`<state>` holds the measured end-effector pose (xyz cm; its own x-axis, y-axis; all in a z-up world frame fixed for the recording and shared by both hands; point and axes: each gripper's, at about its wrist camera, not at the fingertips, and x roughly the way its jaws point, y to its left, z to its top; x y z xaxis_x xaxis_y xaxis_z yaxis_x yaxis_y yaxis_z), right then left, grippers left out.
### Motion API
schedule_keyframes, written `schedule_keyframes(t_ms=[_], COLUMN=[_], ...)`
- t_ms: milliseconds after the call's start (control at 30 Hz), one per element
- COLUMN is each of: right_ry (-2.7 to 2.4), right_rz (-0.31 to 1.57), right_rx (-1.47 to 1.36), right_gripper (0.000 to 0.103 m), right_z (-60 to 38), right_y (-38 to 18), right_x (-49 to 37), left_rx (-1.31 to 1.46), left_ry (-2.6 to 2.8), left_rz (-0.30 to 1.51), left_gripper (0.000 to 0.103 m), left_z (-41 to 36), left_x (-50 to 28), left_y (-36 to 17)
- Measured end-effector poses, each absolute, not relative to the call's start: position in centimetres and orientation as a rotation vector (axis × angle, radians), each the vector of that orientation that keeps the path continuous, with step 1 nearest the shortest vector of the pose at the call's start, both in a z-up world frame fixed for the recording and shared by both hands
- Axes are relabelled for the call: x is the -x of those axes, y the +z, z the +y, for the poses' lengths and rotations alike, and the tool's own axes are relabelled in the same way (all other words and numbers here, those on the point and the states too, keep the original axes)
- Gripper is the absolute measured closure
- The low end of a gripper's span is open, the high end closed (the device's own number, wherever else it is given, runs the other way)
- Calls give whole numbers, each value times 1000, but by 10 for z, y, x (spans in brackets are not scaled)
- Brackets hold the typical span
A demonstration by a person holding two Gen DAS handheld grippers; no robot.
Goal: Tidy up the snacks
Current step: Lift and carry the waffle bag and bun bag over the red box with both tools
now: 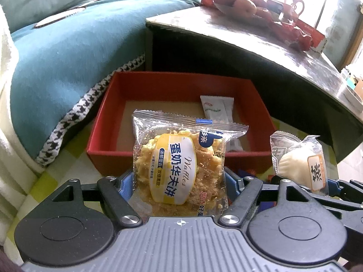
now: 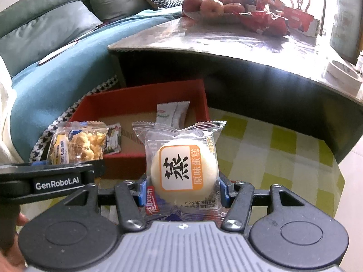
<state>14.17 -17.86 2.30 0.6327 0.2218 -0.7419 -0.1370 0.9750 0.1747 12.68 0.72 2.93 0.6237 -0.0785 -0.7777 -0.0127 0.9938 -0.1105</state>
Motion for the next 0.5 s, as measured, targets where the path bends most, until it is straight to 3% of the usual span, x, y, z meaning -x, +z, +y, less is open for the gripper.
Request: schedule_keyframes(t_ms=[500], right_ry=[227], right_rz=[831], right_rx=[-122], right_gripper=[45], right_z=[-163], right_y=[21], right_x=[-201], left_rx=[126], left_ry=[25], left_rz=[863], left_gripper=[23], left_z=[17], left_x=[-179], left_y=[32])
